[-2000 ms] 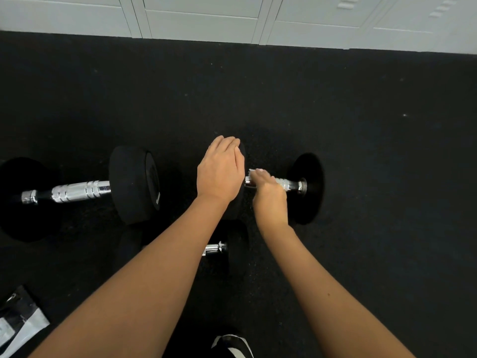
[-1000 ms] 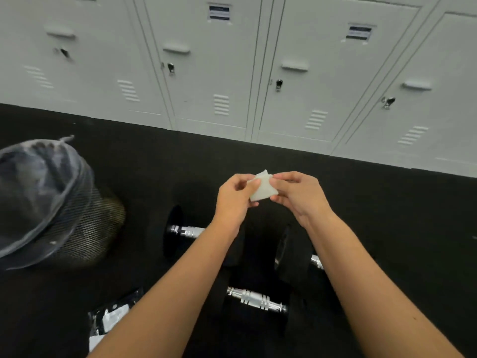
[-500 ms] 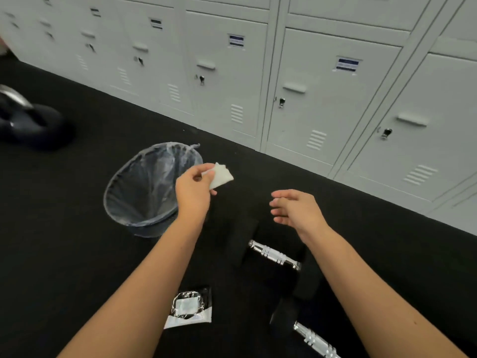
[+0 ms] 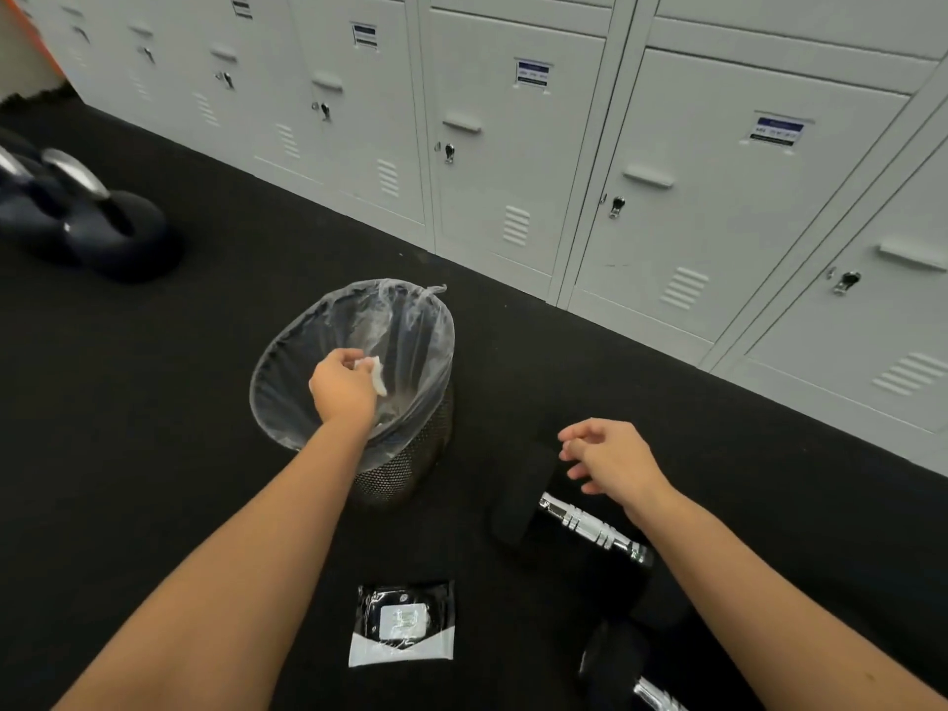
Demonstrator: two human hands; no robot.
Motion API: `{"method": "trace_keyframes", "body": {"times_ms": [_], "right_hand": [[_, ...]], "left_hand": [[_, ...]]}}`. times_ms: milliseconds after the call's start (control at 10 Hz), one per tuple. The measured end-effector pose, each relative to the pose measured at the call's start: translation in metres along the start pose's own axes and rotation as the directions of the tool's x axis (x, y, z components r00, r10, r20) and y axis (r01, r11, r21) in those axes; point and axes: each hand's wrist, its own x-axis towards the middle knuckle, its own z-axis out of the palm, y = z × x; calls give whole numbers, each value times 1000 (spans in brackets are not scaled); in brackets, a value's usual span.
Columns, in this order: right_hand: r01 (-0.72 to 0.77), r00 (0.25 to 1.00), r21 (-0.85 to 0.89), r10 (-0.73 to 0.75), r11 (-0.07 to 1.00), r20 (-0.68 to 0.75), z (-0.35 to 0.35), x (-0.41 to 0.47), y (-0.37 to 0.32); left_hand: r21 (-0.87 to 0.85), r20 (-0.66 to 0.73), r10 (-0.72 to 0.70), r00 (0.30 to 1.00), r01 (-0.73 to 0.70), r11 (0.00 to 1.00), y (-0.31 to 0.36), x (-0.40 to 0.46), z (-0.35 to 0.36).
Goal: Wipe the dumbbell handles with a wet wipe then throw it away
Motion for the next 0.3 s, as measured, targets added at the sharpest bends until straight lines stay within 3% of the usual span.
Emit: {"method": "trace_keyframes", "body": {"times_ms": [100,300], "right_hand": [[8,1000,-59,-9,998,-20,-1,0,0],[50,994,-239,-73,970,-87,-5,-2,1]], "left_hand": [[115,47,28,998,-33,993,-8,2,2],[209,144,351,925,-375,903,3,-25,10]]}}
